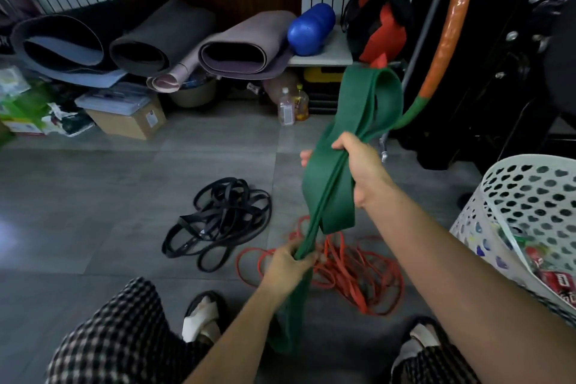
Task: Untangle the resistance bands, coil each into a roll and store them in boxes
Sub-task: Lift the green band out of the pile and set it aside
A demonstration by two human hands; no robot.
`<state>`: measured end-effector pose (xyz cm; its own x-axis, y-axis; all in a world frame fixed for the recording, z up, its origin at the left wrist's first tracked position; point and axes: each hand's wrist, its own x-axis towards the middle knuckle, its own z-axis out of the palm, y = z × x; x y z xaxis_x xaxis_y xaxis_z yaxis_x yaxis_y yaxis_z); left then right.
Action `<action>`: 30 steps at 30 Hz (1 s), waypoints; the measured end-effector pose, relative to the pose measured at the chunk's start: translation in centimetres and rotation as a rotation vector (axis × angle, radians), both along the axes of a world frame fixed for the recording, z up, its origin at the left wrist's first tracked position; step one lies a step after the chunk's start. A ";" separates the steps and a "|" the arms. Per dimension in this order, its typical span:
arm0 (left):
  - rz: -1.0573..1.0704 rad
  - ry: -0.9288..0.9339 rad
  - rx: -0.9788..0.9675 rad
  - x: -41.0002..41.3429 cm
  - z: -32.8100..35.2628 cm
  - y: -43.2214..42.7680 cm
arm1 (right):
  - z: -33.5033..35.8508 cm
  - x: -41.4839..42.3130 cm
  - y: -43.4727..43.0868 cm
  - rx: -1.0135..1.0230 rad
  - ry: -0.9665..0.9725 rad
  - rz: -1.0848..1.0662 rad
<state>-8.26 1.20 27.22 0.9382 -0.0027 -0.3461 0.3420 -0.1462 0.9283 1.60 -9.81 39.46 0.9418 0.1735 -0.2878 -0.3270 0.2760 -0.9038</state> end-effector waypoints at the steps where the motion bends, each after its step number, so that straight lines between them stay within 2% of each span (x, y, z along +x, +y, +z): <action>1: 0.040 -0.009 0.007 0.1 -0.3 0.3 | -0.8 0.3 -0.9 -0.030 0.075 -0.019; 3: 0.182 -0.019 -0.047 0.8 -0.4 1.4 | -3.1 0.7 -3.0 -0.099 0.198 -0.059; 6: 0.418 -0.015 -0.378 1.9 1.0 2.2 | -8.1 -1.1 -5.2 -0.106 0.392 -0.056; 10: 0.438 -0.013 -0.702 4.3 2.2 -1.1 | -16.1 -5.5 -4.3 0.161 0.567 0.110; 12: 0.452 0.040 -0.800 5.1 1.7 -2.6 | -17.8 -6.7 -3.2 0.330 0.643 0.061; 15: 0.480 0.103 -0.883 5.2 0.3 -3.3 | -18.9 -5.9 -2.5 0.460 0.653 -0.064; 17: 0.437 0.099 -0.851 5.0 -1.2 -2.9 | -18.8 -4.1 -2.8 0.530 0.601 -0.122; 21: 0.155 0.057 -0.409 5.9 -4.1 -0.5 | -17.9 1.1 -3.1 0.492 0.555 -0.162; 23: 0.068 0.058 -0.321 7.0 -5.3 0.5 | -18.2 4.4 -3.6 0.372 0.564 -0.244; 26: 0.208 0.105 -0.311 8.9 -8.5 1.7 | -19.4 10.5 -4.5 0.168 0.556 -0.300; 30: 0.429 0.344 -0.388 8.9 -14.7 3.2 | -20.9 18.6 -5.5 0.019 0.479 -0.316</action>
<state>0.69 4.43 12.52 0.7201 0.1614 -0.6748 0.5811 0.3913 0.7136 20.23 -15.32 18.51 0.7139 -0.0858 -0.6949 -0.5979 0.4417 -0.6688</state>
